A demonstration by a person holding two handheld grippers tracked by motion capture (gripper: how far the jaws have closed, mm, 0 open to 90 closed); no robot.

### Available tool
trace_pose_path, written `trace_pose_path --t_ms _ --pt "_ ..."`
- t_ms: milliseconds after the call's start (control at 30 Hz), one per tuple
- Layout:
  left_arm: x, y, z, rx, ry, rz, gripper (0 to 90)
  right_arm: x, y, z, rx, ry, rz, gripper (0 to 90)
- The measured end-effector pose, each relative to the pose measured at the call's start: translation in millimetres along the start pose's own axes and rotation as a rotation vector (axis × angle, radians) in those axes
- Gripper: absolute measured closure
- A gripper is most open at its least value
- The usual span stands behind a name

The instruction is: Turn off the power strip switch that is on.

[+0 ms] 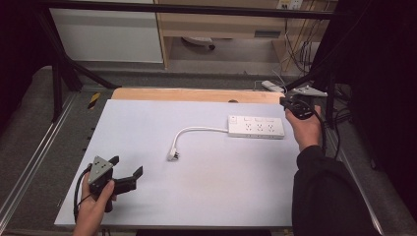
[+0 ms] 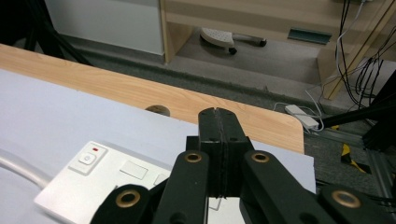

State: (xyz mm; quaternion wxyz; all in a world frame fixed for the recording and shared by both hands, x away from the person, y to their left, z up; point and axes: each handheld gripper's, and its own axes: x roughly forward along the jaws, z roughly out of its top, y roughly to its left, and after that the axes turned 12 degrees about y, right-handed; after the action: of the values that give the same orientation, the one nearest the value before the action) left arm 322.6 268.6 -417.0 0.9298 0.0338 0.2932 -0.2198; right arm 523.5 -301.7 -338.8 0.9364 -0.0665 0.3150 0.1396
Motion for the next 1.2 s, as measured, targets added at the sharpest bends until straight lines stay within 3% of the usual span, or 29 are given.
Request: trace_pose_path --t_ms 300,700,1033,1200 --pt "1.2 4.1 -1.9 -0.022 0.006 0.026 4.9 17.2 -8.1 4.9 0.027 -0.009 -0.035 90.0" --pt "1.7 10.9 -2.2 -0.042 0.002 0.042 4.9 45.0 -17.7 -9.0 0.073 0.036 -0.032 90.0" --pt "1.1 10.5 -2.3 -0.040 0.001 0.039 4.9 47.5 -26.5 -19.7 0.119 0.046 -0.050 90.0" --pt "-0.2 9.3 -1.8 -0.031 -0.014 0.028 4.9 51.9 -27.2 -25.5 0.109 0.069 -0.059 90.0"
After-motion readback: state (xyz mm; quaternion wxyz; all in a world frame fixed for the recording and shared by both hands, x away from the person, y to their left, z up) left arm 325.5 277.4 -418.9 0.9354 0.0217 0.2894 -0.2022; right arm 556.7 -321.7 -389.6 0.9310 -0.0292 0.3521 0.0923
